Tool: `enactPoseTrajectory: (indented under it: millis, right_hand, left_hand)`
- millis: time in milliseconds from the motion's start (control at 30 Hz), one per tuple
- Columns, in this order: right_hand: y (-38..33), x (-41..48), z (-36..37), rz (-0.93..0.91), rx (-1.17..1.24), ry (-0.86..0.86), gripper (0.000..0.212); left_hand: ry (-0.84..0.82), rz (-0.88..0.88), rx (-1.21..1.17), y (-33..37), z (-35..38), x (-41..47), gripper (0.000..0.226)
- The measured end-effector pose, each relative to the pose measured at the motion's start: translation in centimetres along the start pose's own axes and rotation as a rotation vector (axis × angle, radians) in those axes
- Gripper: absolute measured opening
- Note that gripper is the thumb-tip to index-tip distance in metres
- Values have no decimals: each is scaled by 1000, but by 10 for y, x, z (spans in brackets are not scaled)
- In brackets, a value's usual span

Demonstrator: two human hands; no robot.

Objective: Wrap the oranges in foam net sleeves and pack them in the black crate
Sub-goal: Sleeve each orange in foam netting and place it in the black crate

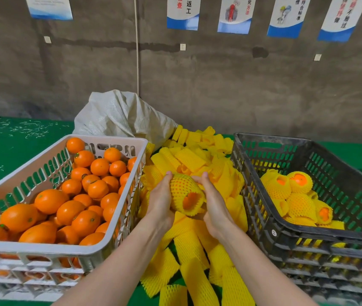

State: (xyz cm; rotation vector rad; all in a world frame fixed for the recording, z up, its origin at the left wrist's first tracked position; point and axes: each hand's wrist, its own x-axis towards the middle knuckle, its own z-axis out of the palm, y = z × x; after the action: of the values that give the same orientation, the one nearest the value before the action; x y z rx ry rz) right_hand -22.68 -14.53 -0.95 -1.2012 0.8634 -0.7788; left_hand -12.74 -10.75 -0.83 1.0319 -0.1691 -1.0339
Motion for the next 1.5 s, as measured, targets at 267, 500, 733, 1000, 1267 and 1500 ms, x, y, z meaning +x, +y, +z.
enactPoseTrajectory:
  millis: [267,500,733,1000,1267,1500]
  right_hand:
    - [-1,1,-2,52,51,-180,27]
    - [-7,-6,-4,-60,-61,-216,81]
    - [-7,-9,-20,-107,-110,-241,69]
    - [-30,-8,-65,-89,-62,-341,55]
    - [-56,-10,-140,-449,-152,135,42]
    - [-68,17,-229,-289,-632,412,37]
  left_hand:
    - [21,122,43,4,-6,5,11]
    - [-165,235,236,6,-6,-4,18]
    - [-279,422,687,12,6,-12,44]
    - [-485,533,789,7,59,-23,44]
    - [-199,504,586,-51,121,-18,22]
    - [-419,842,1248,-110,174,-8,19]
